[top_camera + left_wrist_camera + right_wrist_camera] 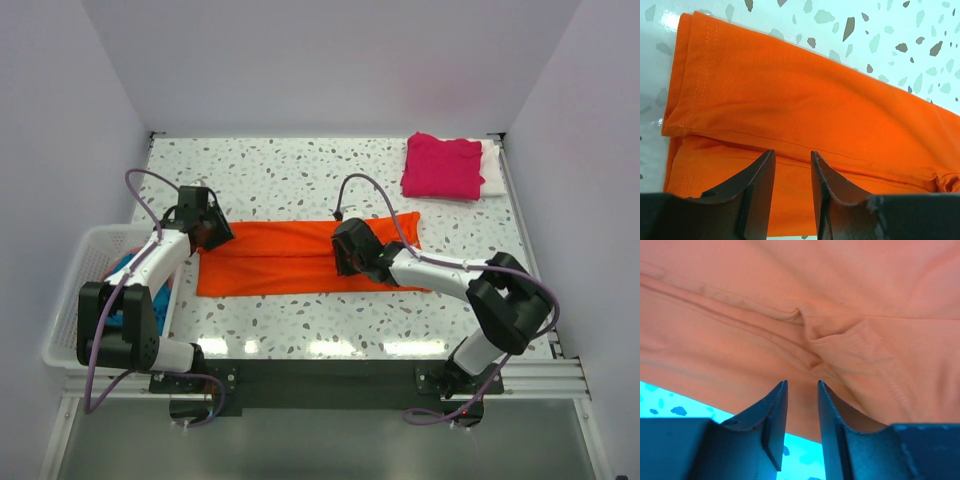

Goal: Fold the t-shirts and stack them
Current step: Fold the tshirt

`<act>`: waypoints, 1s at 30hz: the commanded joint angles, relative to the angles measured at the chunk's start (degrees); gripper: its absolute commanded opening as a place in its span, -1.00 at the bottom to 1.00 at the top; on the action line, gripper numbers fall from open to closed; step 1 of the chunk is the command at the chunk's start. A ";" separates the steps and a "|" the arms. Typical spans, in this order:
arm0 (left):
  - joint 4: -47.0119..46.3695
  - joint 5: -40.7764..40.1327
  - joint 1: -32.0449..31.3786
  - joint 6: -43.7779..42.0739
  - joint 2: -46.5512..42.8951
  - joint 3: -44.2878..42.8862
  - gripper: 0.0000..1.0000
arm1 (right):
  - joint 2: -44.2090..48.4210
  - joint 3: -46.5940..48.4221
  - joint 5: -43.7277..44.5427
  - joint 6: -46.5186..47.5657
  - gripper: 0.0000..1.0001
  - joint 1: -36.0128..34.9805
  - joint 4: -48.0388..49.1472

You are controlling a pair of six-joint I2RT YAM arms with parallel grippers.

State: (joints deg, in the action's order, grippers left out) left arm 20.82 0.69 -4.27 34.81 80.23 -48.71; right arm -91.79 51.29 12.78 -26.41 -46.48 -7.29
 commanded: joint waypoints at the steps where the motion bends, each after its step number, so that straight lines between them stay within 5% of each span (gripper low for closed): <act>1: -2.01 0.81 -0.21 -1.32 -1.48 0.28 -0.21 | 4.68 1.35 7.17 -0.57 -0.30 0.25 -0.88; 22: -2.01 0.98 -0.21 -1.59 -1.65 0.11 -0.21 | -6.74 9.27 -0.47 2.42 -0.15 8.33 -2.03; 30: -2.27 1.16 -0.21 -1.50 -1.39 0.19 -0.21 | -4.63 7.34 -0.56 1.19 -0.71 8.25 -2.03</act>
State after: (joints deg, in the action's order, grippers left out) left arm 20.67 1.10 -4.27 34.79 80.23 -48.23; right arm -99.04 59.16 12.36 -24.45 -37.98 -10.00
